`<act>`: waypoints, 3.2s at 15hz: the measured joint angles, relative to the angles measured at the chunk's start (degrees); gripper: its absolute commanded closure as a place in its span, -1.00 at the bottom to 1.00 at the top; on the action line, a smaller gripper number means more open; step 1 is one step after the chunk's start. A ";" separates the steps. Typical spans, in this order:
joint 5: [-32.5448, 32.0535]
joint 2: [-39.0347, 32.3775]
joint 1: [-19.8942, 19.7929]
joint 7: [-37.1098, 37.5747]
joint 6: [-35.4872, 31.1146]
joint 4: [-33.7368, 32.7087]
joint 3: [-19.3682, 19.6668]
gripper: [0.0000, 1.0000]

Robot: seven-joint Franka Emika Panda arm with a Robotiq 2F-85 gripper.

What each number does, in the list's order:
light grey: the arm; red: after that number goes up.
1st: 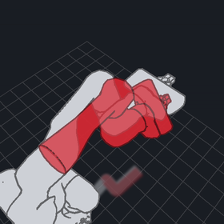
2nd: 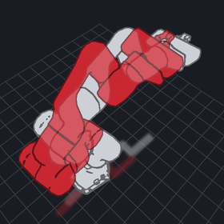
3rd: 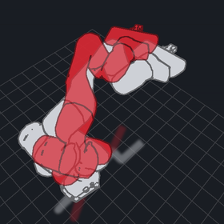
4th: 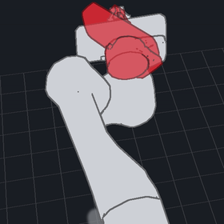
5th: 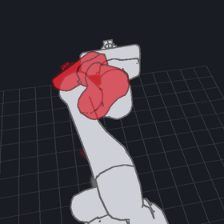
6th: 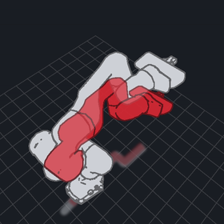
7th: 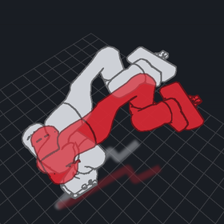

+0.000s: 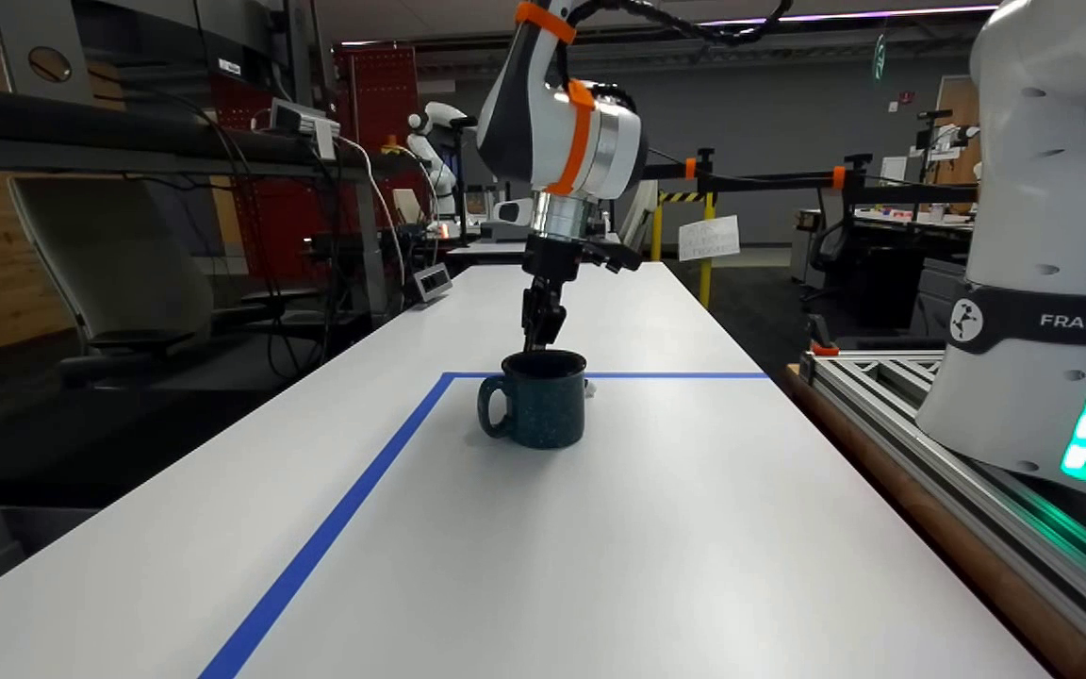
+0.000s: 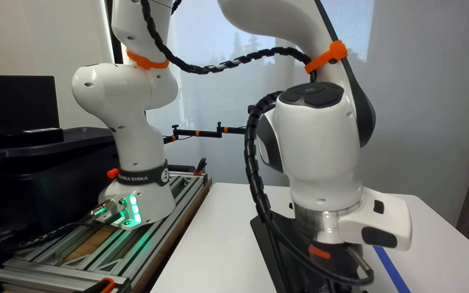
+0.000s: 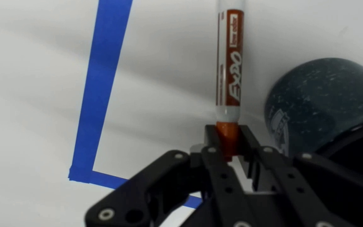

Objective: Take the marker out of the mug.

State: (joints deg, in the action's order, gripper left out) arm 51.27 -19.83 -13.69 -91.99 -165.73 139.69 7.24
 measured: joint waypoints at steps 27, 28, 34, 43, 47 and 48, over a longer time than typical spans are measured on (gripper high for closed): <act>-6.52 2.40 -1.30 5.64 2.08 -1.26 2.21 -1.00; -10.21 4.12 -0.75 9.95 2.50 0.00 2.72 -1.00; -30.75 13.25 13.05 36.27 3.85 7.37 16.27 -1.00; -54.62 26.69 14.12 67.57 17.51 8.75 10.72 -1.00; -54.62 33.05 12.21 70.47 24.56 8.89 5.24 -1.00; -54.61 34.01 12.03 70.69 25.55 8.94 4.60 -1.00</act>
State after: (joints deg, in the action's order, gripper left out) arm -3.34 14.18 -1.66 -21.30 -140.18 148.63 11.84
